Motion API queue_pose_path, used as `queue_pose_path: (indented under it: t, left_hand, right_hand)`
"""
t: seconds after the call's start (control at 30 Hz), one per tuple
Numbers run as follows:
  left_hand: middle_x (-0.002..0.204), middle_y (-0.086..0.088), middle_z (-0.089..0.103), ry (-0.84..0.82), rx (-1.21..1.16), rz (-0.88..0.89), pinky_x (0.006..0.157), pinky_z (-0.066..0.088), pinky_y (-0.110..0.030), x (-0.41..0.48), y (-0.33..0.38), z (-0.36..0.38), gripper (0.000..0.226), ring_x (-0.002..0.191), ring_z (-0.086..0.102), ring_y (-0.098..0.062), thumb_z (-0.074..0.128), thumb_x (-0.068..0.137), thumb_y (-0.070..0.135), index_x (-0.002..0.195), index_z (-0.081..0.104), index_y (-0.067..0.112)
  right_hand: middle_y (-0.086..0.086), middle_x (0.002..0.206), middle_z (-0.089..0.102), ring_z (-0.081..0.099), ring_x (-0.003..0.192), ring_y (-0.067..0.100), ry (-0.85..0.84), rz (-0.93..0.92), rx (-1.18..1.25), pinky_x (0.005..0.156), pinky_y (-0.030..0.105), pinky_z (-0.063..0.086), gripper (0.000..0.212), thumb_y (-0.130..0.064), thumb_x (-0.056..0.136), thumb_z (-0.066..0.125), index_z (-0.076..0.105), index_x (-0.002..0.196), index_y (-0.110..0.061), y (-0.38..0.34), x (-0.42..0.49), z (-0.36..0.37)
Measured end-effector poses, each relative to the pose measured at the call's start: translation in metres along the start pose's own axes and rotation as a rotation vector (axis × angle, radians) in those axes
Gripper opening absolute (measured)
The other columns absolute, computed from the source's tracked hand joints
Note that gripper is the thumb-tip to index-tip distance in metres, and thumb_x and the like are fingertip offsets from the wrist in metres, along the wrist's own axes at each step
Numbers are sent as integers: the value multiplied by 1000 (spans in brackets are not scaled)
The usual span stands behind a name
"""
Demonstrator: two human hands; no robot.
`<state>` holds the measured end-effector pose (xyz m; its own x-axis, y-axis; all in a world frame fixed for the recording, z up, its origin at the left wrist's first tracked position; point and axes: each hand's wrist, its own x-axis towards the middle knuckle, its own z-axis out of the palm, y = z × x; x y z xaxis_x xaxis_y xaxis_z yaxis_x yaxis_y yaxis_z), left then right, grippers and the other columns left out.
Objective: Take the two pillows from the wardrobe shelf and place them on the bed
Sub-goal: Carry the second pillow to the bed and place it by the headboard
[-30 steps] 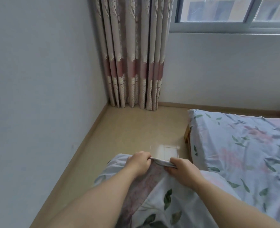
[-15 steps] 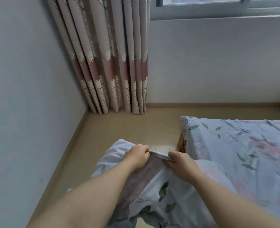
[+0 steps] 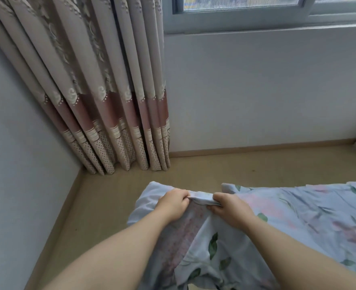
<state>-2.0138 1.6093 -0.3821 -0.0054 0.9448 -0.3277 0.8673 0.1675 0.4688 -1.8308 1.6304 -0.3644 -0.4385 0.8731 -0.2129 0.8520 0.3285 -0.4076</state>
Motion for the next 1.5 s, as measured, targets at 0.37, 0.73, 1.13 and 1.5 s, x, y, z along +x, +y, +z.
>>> queue_pose_path:
  t: [0.37,0.73,1.13,1.5]
  left_hand:
    - [119,-13,61,-44,35,147,95,44,-37,226,-20,-118,28,113,54,-30,40,94,23,109,62,14]
    - [118,-8,64,-145,81,255,90,46,-34,420,53,-149,27,112,56,-26,42,93,20,108,64,15]
    - [104,-17,67,-288,149,395,76,44,-34,615,209,-135,21,100,60,-30,44,93,20,87,61,9]
    - [113,-16,67,-440,202,666,79,42,-30,754,397,-81,26,107,58,-28,45,93,18,104,65,6]
  right_hand:
    - [-5,58,38,43,71,23,68,142,61,51,29,28,42,-33,87,51,24,57,-20,3,216,-69]
    - [-5,61,41,46,75,23,88,340,145,61,31,34,36,-32,85,49,28,57,-21,100,355,-130]
    - [-2,75,47,46,79,18,169,469,199,65,30,33,38,-35,90,49,28,60,-24,267,447,-227]
    - [-6,62,43,49,76,23,322,813,313,60,33,34,39,-41,86,51,30,59,-22,442,471,-294]
